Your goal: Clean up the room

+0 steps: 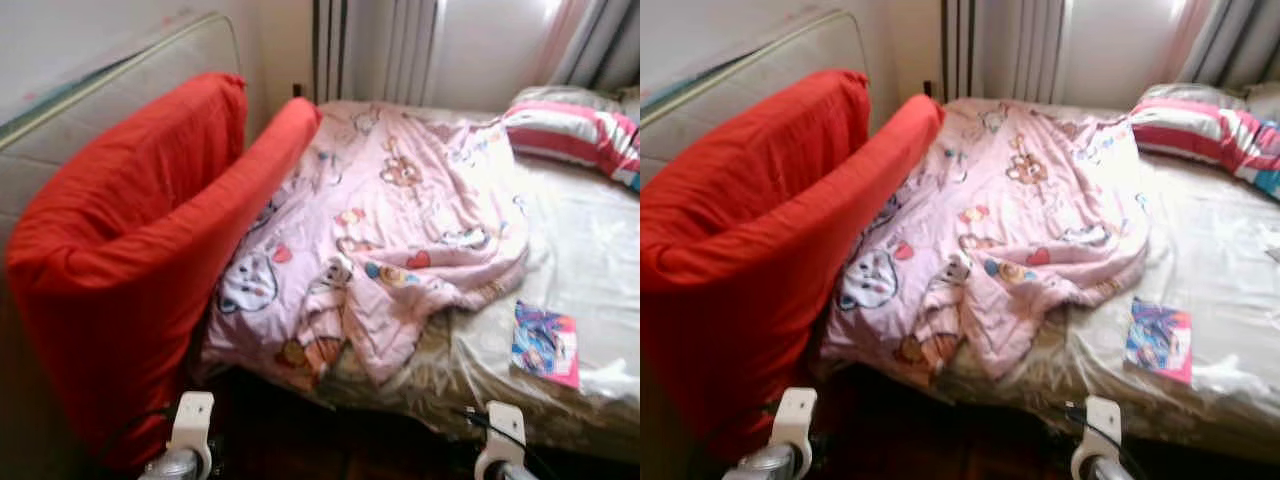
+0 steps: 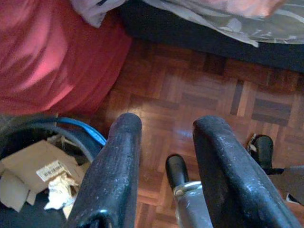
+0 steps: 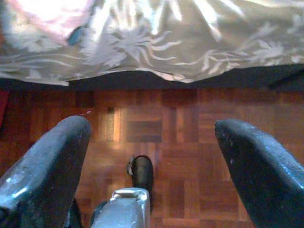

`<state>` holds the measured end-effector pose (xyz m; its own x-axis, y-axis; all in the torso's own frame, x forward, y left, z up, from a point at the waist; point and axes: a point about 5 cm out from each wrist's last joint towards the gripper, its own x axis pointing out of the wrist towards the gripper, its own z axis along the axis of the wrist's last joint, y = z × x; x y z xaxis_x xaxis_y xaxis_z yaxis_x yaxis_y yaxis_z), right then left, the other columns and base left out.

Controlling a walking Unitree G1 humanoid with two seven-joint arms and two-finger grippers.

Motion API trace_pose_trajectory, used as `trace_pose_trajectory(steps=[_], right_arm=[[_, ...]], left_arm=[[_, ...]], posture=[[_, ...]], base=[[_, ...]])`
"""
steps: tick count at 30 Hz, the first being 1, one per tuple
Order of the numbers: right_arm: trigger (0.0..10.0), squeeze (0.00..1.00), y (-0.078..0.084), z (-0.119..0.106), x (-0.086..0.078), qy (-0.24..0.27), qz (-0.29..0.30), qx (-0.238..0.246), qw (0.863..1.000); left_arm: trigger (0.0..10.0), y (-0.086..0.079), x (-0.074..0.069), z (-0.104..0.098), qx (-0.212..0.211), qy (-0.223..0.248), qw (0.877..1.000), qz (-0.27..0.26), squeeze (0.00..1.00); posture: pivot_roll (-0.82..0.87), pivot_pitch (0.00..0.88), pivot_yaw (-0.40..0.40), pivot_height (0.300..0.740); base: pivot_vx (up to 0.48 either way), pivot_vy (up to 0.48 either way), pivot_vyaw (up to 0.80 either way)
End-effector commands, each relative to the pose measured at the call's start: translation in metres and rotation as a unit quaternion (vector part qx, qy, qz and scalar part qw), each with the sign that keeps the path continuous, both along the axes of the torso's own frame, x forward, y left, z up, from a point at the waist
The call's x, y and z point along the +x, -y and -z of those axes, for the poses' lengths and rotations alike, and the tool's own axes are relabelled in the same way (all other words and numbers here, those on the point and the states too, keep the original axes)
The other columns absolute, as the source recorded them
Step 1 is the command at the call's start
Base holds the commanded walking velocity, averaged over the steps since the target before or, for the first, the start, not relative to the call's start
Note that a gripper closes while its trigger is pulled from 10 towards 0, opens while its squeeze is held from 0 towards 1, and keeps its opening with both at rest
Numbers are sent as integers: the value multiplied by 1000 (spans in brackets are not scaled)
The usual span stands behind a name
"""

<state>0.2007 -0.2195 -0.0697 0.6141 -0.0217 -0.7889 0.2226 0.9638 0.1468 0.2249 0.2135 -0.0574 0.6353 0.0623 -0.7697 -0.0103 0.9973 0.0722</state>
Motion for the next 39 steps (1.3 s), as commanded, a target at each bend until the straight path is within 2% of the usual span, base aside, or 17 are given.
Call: trace_pose_trajectory(steps=[1, 34, 39], right_arm=[[10000, 0, 3, 1, -3, -2, 9, 0, 1000], [10000, 0, 4, 2, -5, 6, 25, -4, 1000], [10000, 0, 4, 1, -4, 7, 28, -5, 1000]], left_arm=[[10000, 3, -2, 2, 2, -8, 1000, 12, 0], [10000, 3, -5, 4, 1, -9, 1000, 18, 0], [10000, 3, -4, 3, 4, -4, 1000, 15, 0]], posture=[[22, 0, 9, 740], [1, 0, 22, 740], [8, 0, 21, 740]], base=[[0, -311, -800], [0, -314, -37], [0, 0, 0]])
